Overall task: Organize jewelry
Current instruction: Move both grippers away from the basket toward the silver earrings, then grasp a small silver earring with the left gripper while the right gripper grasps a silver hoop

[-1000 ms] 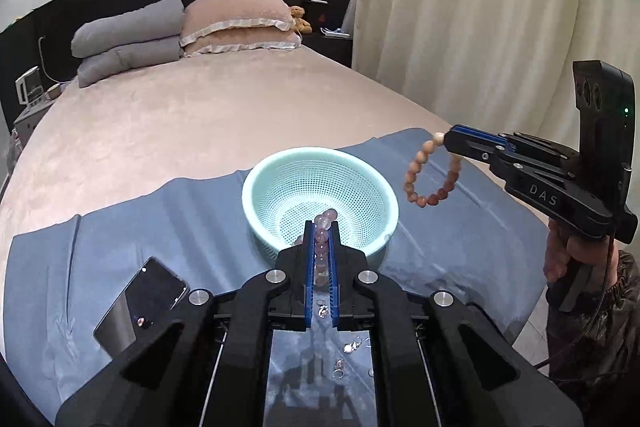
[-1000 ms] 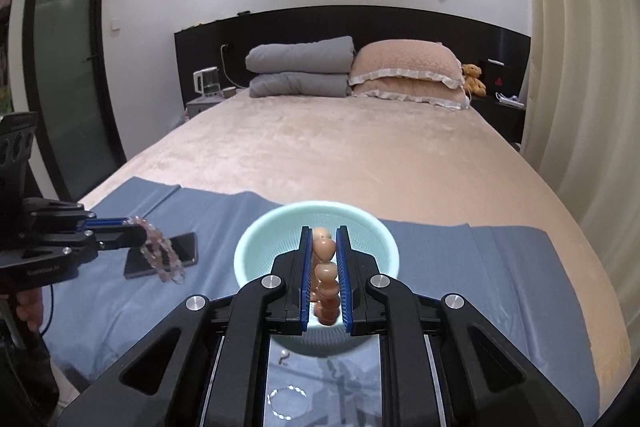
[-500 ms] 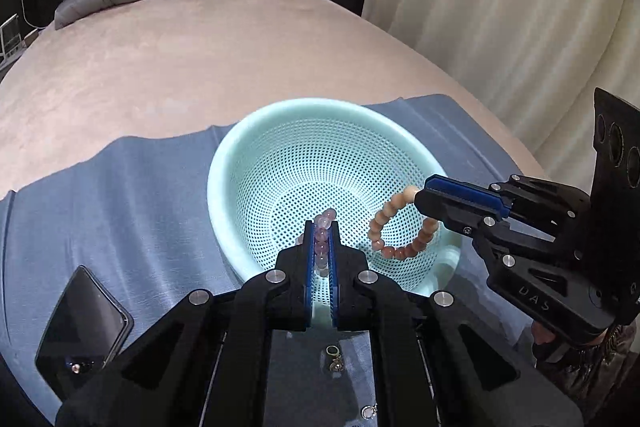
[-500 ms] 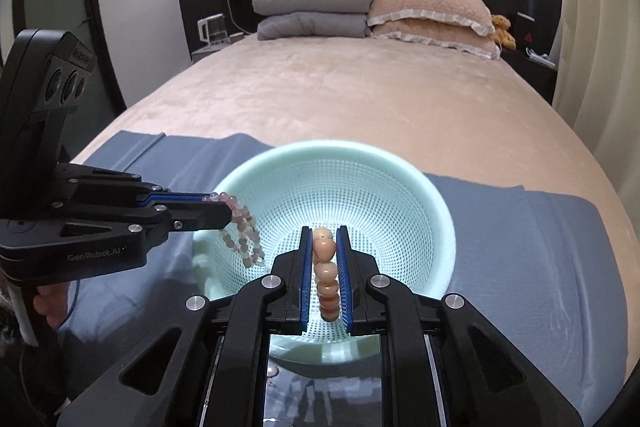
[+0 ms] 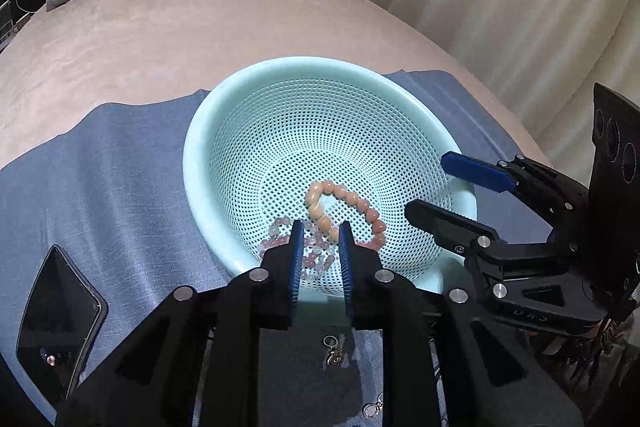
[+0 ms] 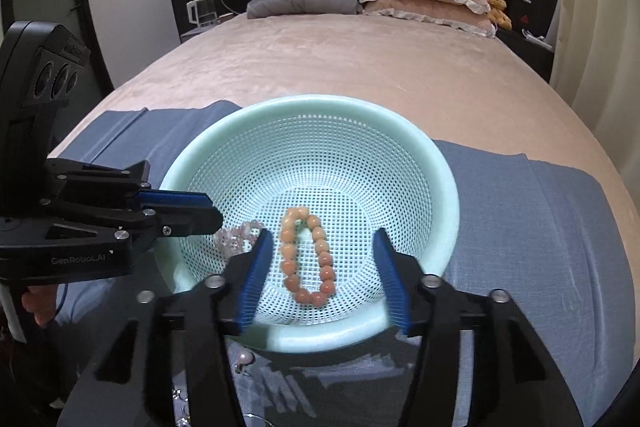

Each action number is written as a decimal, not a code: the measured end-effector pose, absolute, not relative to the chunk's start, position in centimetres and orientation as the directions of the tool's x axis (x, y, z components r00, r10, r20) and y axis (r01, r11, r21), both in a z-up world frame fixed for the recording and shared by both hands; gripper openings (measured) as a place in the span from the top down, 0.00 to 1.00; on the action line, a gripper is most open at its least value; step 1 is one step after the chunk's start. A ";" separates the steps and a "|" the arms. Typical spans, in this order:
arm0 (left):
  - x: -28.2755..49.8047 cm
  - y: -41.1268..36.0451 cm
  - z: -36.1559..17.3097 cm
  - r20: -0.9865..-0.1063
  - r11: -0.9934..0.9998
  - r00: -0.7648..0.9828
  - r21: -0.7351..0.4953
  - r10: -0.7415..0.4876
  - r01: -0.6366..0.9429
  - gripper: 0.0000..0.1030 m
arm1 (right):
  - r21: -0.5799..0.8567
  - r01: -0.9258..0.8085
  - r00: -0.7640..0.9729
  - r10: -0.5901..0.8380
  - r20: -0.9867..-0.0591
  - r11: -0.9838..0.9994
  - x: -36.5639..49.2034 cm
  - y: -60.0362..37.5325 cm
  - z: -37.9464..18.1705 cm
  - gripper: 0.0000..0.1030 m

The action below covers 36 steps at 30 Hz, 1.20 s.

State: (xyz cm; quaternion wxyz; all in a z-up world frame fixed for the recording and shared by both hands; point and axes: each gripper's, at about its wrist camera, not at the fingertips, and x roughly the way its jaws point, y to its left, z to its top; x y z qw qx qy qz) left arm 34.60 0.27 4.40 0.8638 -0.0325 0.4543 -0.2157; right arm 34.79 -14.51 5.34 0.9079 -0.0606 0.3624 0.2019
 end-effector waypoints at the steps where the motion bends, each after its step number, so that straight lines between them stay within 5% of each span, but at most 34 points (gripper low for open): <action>1: 34.3 0.3 4.6 -0.771 0.908 0.501 -0.241 -0.394 0.344 0.73 | 0.035 -0.410 0.659 0.322 -0.680 0.912 34.6 -14.6 5.6 0.44; 12: 28.9 1.9 8.6 -0.738 0.917 0.573 -0.159 -0.357 0.366 0.28 | -0.025 -0.418 0.704 0.307 -0.640 0.908 30.5 -16.5 8.6 0.18; 19: 24.9 1.5 7.4 -0.748 0.914 0.579 -0.087 -0.323 0.397 0.09 | -0.115 -0.446 0.709 0.271 -0.651 0.888 27.0 -17.0 8.0 0.17; 36: 18.7 0.7 -0.8 -0.770 0.871 0.575 0.051 -0.278 0.489 0.09 | -0.127 -0.540 0.621 0.293 -0.727 0.832 22.7 -17.5 0.1 0.16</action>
